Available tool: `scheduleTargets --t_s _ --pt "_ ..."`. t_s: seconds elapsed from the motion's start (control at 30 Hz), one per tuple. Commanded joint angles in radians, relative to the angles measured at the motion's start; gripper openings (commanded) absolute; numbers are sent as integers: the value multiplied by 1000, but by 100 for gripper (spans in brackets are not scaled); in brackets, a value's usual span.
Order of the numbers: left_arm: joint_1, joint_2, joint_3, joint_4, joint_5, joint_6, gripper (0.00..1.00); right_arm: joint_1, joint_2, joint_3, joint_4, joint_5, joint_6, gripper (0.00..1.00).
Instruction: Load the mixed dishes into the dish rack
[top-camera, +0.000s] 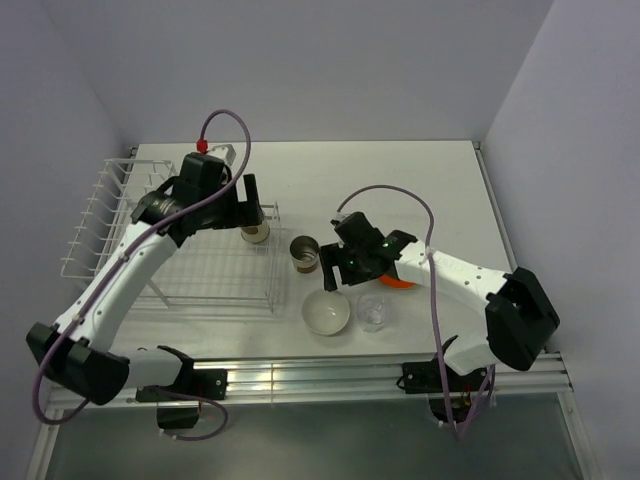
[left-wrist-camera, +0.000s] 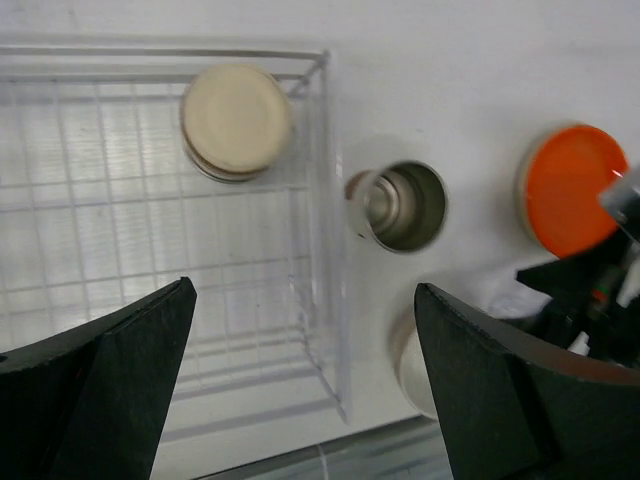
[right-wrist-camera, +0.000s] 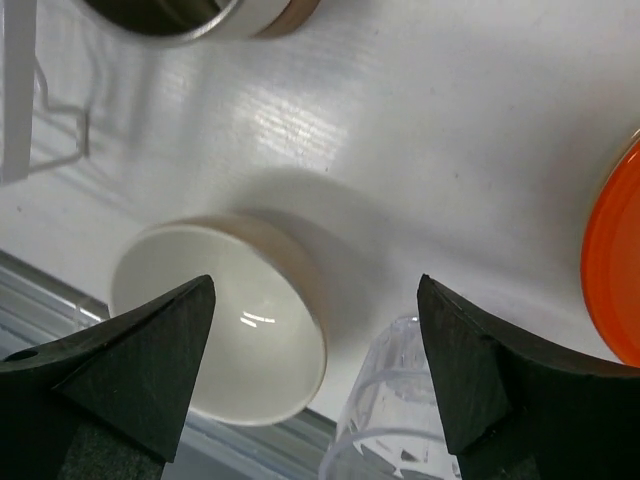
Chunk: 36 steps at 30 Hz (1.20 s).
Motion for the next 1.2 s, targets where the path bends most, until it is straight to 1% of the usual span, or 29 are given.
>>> scheduleTargets --t_s 0.0,0.1,0.2,0.23,0.3,0.33,0.43,0.47,0.5,0.53,0.57,0.6,0.63,0.67,0.73,0.77,0.8,0.9,0.97,1.03,1.1,1.17 --pt "-31 -119 -49 78 117 -52 97 17 -62 -39 32 -20 -51 89" --pt "-69 -186 -90 98 167 -83 95 20 -42 -59 41 -46 -68 85" --pt "-97 -255 -145 146 222 -115 94 23 -16 -82 72 -61 -66 77" --pt "-103 -272 -174 157 236 -129 94 24 -10 -92 90 -64 -63 73" --pt "-114 -323 -201 175 267 -141 93 26 11 -104 106 -54 -60 67" --pt "-116 -335 -225 186 275 -152 92 28 17 -109 124 -54 -57 57" --pt "-117 -396 -274 219 315 -166 91 29 36 -115 143 -57 -55 48" --pt "-117 -425 -285 232 339 -169 93 31 40 -116 147 -58 -52 46" --pt "-117 -441 -297 243 348 -173 94 31 40 -119 152 -57 -54 41" --pt "-117 -453 -319 255 359 -182 95 32 39 -121 161 -54 -49 30" --pt "-117 -481 -331 285 370 -189 98 31 30 -122 164 -52 -48 21" --pt "-117 -498 -361 308 393 -195 99 31 21 -122 166 -54 -46 9" --pt "-117 -516 -380 333 400 -216 99 31 11 -121 163 -52 -39 0" --pt "-117 -556 -401 403 407 -233 99 31 -13 -119 161 -51 -34 0" --pt "-119 -596 -473 485 446 -280 99 31 -45 -104 140 -52 -20 0" --pt "-117 -620 -493 559 463 -297 99 31 -88 -99 133 -49 -16 0" --pt "-117 -625 -521 589 480 -325 99 31 -114 -86 115 -45 0 0" --pt "-117 -613 -541 641 534 -360 99 14 -208 -46 78 -66 29 0" --pt "-117 -604 -560 680 584 -385 97 -3 -271 -26 69 -100 44 0" --pt "-117 -598 -580 713 597 -409 95 -40 -330 3 63 -165 67 0" --pt "-117 -593 -595 720 605 -419 93 -67 -358 31 64 -248 79 0" --pt "-117 -601 -615 752 617 -445 92 -112 -383 49 64 -297 95 0"
